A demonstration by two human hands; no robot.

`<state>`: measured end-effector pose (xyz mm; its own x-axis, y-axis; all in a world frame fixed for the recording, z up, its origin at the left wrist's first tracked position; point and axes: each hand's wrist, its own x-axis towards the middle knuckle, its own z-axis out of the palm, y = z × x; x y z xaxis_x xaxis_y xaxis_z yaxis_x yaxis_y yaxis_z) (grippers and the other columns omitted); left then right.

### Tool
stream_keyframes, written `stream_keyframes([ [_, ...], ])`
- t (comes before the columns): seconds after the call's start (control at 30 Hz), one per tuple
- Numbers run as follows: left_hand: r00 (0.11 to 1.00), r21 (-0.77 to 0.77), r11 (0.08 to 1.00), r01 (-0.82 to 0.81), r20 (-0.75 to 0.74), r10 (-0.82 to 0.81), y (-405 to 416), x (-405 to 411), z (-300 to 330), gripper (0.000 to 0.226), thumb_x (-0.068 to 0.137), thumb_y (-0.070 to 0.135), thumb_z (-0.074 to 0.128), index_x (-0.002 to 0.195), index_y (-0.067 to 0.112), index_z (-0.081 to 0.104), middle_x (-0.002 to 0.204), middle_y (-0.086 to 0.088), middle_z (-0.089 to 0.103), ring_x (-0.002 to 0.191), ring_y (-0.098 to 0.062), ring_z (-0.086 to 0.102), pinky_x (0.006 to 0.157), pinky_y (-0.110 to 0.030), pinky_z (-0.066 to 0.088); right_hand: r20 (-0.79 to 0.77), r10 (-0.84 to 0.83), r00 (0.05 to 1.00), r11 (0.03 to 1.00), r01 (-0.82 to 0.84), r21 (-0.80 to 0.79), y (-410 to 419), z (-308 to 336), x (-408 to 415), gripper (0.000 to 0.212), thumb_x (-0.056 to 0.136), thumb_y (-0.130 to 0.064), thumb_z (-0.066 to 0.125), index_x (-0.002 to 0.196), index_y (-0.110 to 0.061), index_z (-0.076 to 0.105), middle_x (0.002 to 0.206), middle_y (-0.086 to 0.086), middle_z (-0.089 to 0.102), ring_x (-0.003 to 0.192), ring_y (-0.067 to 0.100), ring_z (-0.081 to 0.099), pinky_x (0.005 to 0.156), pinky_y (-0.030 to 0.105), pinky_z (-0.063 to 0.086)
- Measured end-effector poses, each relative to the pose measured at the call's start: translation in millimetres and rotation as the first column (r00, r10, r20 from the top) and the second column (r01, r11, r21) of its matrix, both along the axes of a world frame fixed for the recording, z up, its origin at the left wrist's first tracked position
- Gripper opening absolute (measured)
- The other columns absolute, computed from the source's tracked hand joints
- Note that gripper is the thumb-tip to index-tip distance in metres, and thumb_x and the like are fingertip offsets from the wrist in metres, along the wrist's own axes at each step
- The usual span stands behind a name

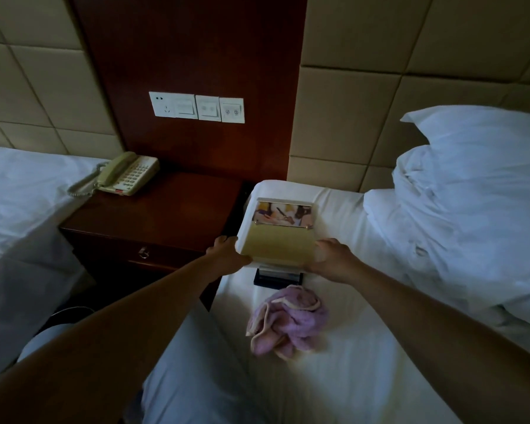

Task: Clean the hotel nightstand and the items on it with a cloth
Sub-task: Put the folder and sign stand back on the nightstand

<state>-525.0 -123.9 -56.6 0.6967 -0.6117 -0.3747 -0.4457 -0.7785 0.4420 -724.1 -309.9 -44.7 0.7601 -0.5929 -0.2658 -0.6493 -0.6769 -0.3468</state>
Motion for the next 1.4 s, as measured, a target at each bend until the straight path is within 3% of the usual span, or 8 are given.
stream_keyframes([
  [0.17,0.99,-0.013,1.0,0.018,-0.138,-0.019,-6,25,-15,0.102,0.08,0.059,0.076,0.158,0.016,0.027,0.165,-0.011,0.015,0.148,-0.033,0.028,0.115,-0.045,0.035,0.016,0.036,0.999,0.989,-0.037,0.146,-13,-12,1,0.08,0.078,-0.059,0.08,0.142,-0.019,0.054,0.14,0.003,0.054,0.126,0.025,0.053,0.103,0.039,0.046],
  [0.4,0.97,-0.16,0.987,-0.002,-0.241,-0.037,-13,29,-31,0.09,0.082,0.037,0.082,0.156,0.019,0.033,0.163,-0.01,0.026,0.145,-0.031,0.035,0.111,-0.043,0.04,0.102,-0.058,0.993,0.985,0.04,0.171,-23,-24,8,0.059,0.071,-0.046,0.088,0.119,-0.017,0.07,0.118,-0.001,0.069,0.1,0.017,0.065,0.087,0.041,0.057],
  [0.67,0.903,-0.25,0.956,-0.153,-0.429,0.032,-15,24,-37,0.082,0.082,0.03,0.083,0.151,0.016,0.041,0.15,-0.013,0.048,0.123,-0.024,0.053,0.087,-0.026,0.046,0.073,-0.143,0.987,0.957,0.119,0.265,-24,-29,16,0.093,0.068,-0.04,0.091,0.144,-0.016,0.045,0.141,0.002,0.052,0.122,0.021,0.054,0.099,0.04,0.05],
  [0.9,0.809,-0.278,0.932,-0.233,-0.587,0.027,-9,23,-36,0.086,0.083,0.024,0.083,0.154,0.025,0.034,0.156,-0.009,0.039,0.139,-0.032,0.041,0.112,-0.05,0.036,0.052,-0.167,0.985,0.942,0.144,0.302,-25,-27,17,0.084,0.074,-0.034,0.09,0.144,-0.013,0.048,0.147,0.005,0.049,0.123,0.021,0.054,0.09,0.032,0.05],
  [1.0,0.788,-0.275,0.925,-0.262,-0.615,0.04,-4,20,-35,0.083,0.083,0.035,0.082,0.152,0.026,0.037,0.158,-0.009,0.037,0.141,-0.031,0.039,0.115,-0.054,0.034,0.047,-0.142,0.989,0.943,0.121,0.31,-27,-20,16,0.081,0.077,-0.039,0.087,0.144,-0.013,0.049,0.144,0.004,0.051,0.119,0.019,0.054,0.087,0.03,0.048],
  [1.1,0.751,-0.27,0.903,-0.335,-0.655,0.083,3,18,-26,0.08,0.083,0.048,0.078,0.15,0.025,0.042,0.158,-0.009,0.038,0.145,-0.032,0.036,0.118,-0.054,0.032,0.068,-0.145,0.987,0.915,0.107,0.388,-34,-14,13,0.073,0.074,-0.053,0.084,0.135,-0.02,0.061,0.134,-0.002,0.062,0.114,0.015,0.06,0.097,0.035,0.052],
  [1.27,0.744,-0.334,0.876,-0.347,-0.667,0.041,4,14,1,0.053,0.099,0.035,0.061,0.144,0.013,0.045,0.146,-0.004,0.047,0.135,-0.023,0.042,0.111,-0.041,0.034,0.098,-0.137,0.986,0.892,0.08,0.444,-34,10,9,0.056,0.08,-0.069,0.071,0.111,-0.023,0.07,0.114,-0.006,0.069,0.106,0.012,0.062,0.086,0.028,0.049],
  [1.4,0.754,-0.357,0.874,-0.329,-0.657,0.016,1,18,8,0.094,0.071,0.072,0.072,0.148,0.027,0.043,0.156,0.0,0.042,0.143,-0.025,0.038,0.117,-0.055,0.03,0.071,-0.122,0.99,0.911,0.084,0.403,-36,18,12,0.073,0.075,-0.085,0.057,0.109,-0.022,0.073,0.117,-0.002,0.067,0.108,0.016,0.06,0.093,0.033,0.047],
])
